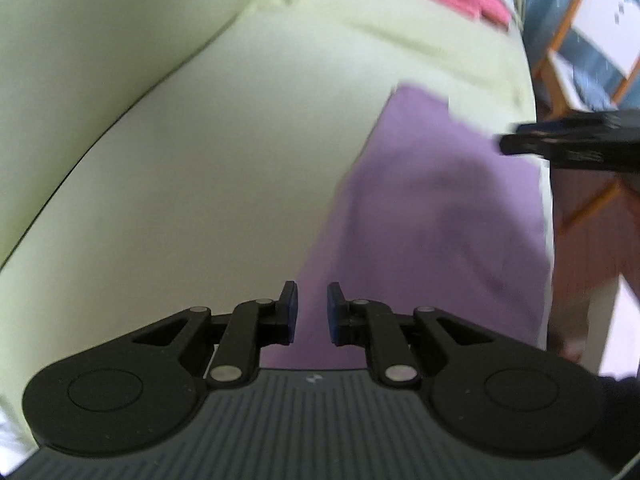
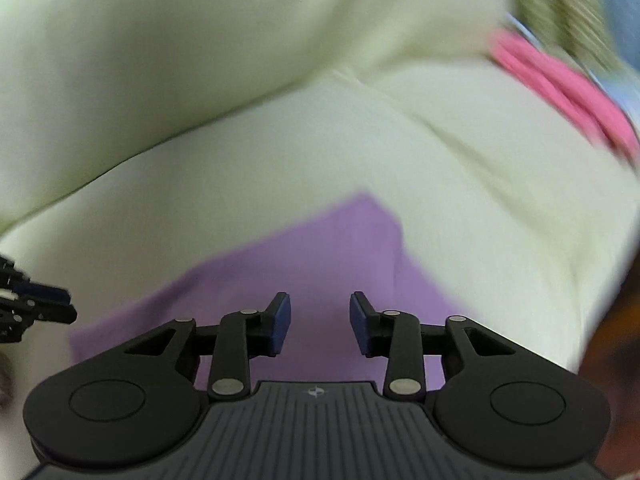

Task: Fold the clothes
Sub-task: 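Open both grippers and pull them back from the folded top, then grasp the folded top's edge with the left gripper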

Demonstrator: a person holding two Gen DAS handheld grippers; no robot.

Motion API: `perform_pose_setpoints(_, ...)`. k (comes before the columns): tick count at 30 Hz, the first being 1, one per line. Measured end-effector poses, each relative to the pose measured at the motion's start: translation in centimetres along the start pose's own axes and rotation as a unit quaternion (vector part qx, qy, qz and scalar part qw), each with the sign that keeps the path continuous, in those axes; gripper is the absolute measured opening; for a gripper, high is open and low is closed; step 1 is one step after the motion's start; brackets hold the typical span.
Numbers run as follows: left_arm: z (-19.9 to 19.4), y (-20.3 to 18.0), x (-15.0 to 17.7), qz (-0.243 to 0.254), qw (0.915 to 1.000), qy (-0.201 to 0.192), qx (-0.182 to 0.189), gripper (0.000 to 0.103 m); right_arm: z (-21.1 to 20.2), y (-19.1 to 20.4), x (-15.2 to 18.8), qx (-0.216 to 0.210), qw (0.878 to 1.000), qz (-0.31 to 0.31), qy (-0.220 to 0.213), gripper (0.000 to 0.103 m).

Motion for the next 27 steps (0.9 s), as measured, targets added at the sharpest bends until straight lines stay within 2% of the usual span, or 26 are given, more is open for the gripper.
perform_pose_setpoints(3,-1.1,-0.8,0.9,0.056,0.9973,0.048,-0.005,0.012,-2.7,1.7,3.7,0.029,0.994,0.094,0.035,0.04)
perform_pose_setpoints(6,-1.3,-2.5,1.2,0.101,0.9911,0.083,0.023,0.013,-4.8,2.9,6.3,0.052,0.985,0.153,0.056,0.042)
perform_pose_setpoints(9,-0.9,-4.8,1.0,0.166,0.9806,0.101,0.021,0.013,-6.2,3.7,7.8,0.06,0.981,0.173,0.066,0.044)
perform_pose_setpoints(12,-1.5,-6.1,2.1,0.216,0.9711,0.094,0.039,0.014,-7.6,4.6,10.0,0.069,0.984,0.155,0.06,0.047)
perform_pose_setpoints(13,-1.5,-6.5,2.3,0.241,0.9657,0.086,0.043,0.014,-7.6,4.8,10.5,0.071,0.984,0.151,0.059,0.049)
perform_pose_setpoints(14,-1.4,-6.7,2.9,0.281,0.9563,0.075,0.035,0.014,-7.4,5.1,10.7,0.07,0.984,0.15,0.06,0.051)
perform_pose_setpoints(15,-1.4,-6.8,3.5,0.32,0.945,0.063,0.028,0.014,-7.2,5.3,10.9,0.07,0.984,0.149,0.061,0.053)
perform_pose_setpoints(16,-1.3,-6.9,4.6,0.372,0.9271,0.047,0.007,0.014,-6.7,5.5,11.4,0.068,0.984,0.15,0.063,0.053)
perform_pose_setpoints(17,-1.0,-6.7,5.8,0.427,0.9037,0.031,-0.011,0.014,-6.2,5.8,12.0,0.064,0.984,0.152,0.066,0.053)
perform_pose_setpoints(18,-0.8,-6.6,7.0,0.48,0.8764,0.014,-0.028,0.014,-5.9,6.2,12.4,0.06,0.985,0.149,0.067,0.053)
perform_pose_setpoints(19,-0.5,-6.4,8.2,0.532,0.8455,-0.002,-0.046,0.014,-5.6,6.7,12.8,0.055,0.986,0.144,0.068,0.053)
perform_pose_setpoints(21,0.2,-6.1,10.1,0.604,0.7942,-0.025,-0.061,0.018,-5.0,7.8,13.4,0.049,0.988,0.129,0.067,0.053)
perform_pose_setpoints(22,0.6,-6.0,10.9,0.631,0.773,-0.033,-0.061,0.022,-4.7,8.2,13.7,0.045,0.989,0.121,0.067,0.053)
perform_pose_setpoints(23,0.9,-5.9,11.6,0.652,0.7548,-0.04,-0.056,0.023,-4.3,8.5,13.7,0.041,0.99,0.116,0.067,0.053)
perform_pose_setpoints(25,0.8,-5.5,12.5,0.679,0.7304,-0.053,-0.048,0.023,-3.6,8.9,13.8,0.033,0.991,0.112,0.067,0.054)
perform_pose_setpoints(27,1.8,-5.7,12.4,0.693,0.7174,-0.059,-0.047,0.024,-3.2,9.3,13.9,0.027,0.991,0.112,0.067,0.054)
Point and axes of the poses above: each gripper's, at about its wrist camera, not at the fingertips, and z roughly the way its jaws point, y to its left, x to its underside, the point moved 2 cm from there along z, roughly the way its jaws point
